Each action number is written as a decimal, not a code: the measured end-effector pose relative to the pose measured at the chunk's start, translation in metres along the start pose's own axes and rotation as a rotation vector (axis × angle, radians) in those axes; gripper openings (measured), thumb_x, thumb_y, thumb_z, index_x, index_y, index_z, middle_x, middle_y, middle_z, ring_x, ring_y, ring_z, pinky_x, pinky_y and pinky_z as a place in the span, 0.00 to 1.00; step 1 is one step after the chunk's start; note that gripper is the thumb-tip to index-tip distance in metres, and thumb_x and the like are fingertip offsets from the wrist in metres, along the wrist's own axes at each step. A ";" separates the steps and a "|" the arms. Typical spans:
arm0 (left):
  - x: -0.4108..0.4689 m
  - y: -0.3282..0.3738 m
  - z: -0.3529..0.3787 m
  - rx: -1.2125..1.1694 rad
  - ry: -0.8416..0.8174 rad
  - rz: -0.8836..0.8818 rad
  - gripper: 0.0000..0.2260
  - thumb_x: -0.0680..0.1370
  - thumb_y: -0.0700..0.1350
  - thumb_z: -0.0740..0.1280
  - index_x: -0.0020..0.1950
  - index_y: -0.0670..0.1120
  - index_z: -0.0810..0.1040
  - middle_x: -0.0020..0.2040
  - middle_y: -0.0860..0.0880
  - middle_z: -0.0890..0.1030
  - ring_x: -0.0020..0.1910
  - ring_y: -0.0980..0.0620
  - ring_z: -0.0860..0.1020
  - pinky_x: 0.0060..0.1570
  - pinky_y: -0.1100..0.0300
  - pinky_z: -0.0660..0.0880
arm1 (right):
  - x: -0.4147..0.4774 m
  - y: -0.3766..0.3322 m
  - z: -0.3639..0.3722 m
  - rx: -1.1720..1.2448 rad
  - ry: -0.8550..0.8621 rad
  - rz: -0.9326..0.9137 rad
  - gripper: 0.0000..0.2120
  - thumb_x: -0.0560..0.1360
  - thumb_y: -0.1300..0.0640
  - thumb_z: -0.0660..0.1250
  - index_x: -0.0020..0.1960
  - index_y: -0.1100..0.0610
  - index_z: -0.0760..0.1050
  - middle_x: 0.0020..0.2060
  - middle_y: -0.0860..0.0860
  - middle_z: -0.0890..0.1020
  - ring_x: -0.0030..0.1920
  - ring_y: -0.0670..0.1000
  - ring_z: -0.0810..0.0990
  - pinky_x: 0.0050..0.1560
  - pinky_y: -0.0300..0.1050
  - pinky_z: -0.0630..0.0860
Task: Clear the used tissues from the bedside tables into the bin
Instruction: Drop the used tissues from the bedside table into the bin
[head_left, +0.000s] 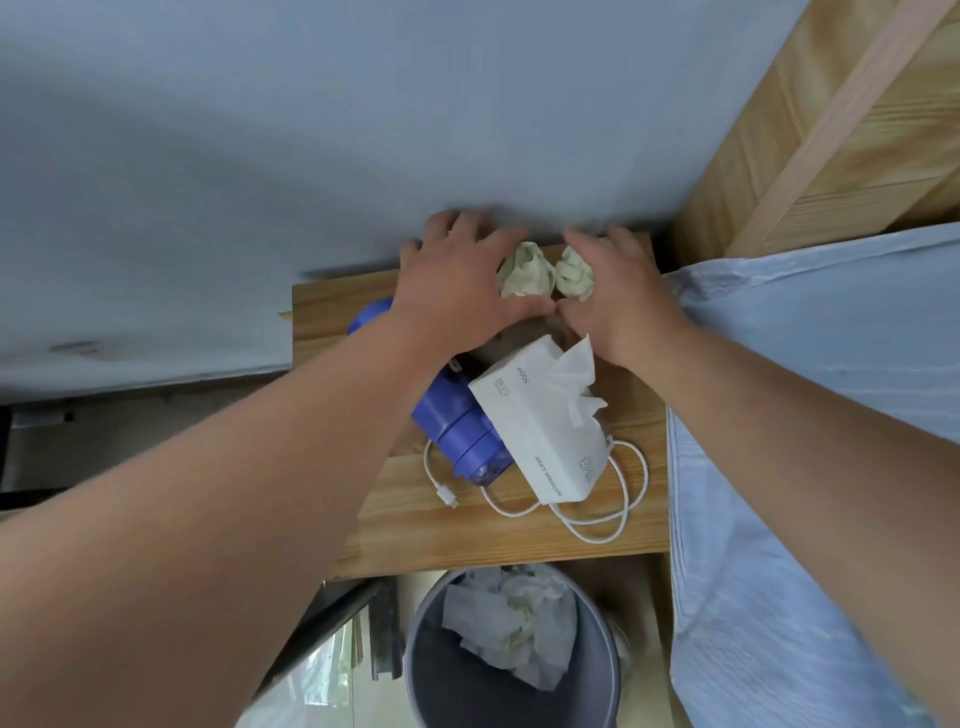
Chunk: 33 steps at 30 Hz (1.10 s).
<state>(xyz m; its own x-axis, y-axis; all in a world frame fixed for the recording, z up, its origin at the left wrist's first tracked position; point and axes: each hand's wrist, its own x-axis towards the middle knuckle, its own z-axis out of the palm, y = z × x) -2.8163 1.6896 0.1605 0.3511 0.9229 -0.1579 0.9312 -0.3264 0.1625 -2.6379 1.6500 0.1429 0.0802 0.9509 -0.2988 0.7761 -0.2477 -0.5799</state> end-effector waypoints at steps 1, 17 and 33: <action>0.004 -0.002 0.001 0.019 0.011 0.008 0.37 0.70 0.76 0.68 0.76 0.60 0.74 0.73 0.48 0.75 0.77 0.41 0.65 0.68 0.40 0.68 | 0.003 0.002 0.001 -0.004 0.005 -0.006 0.35 0.76 0.57 0.72 0.81 0.49 0.65 0.81 0.57 0.60 0.79 0.59 0.62 0.76 0.52 0.65; 0.027 0.007 0.023 -0.121 -0.190 0.134 0.25 0.75 0.50 0.70 0.72 0.52 0.73 0.70 0.46 0.75 0.73 0.41 0.67 0.59 0.38 0.72 | 0.001 0.009 0.018 -0.105 0.127 -0.076 0.17 0.78 0.55 0.68 0.66 0.53 0.79 0.62 0.58 0.79 0.62 0.62 0.77 0.60 0.56 0.77; -0.053 0.025 -0.050 -0.943 0.314 -0.172 0.16 0.76 0.42 0.69 0.62 0.52 0.73 0.47 0.57 0.81 0.41 0.59 0.79 0.41 0.62 0.78 | -0.056 -0.020 -0.053 0.421 0.366 -0.034 0.20 0.73 0.52 0.75 0.65 0.47 0.80 0.59 0.47 0.82 0.57 0.44 0.81 0.58 0.36 0.77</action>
<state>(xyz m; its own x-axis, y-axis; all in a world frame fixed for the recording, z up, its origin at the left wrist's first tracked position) -2.8161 1.6425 0.2214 0.0511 0.9986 -0.0096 0.4609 -0.0150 0.8873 -2.6252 1.6116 0.2114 0.3299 0.9433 -0.0355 0.4711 -0.1971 -0.8598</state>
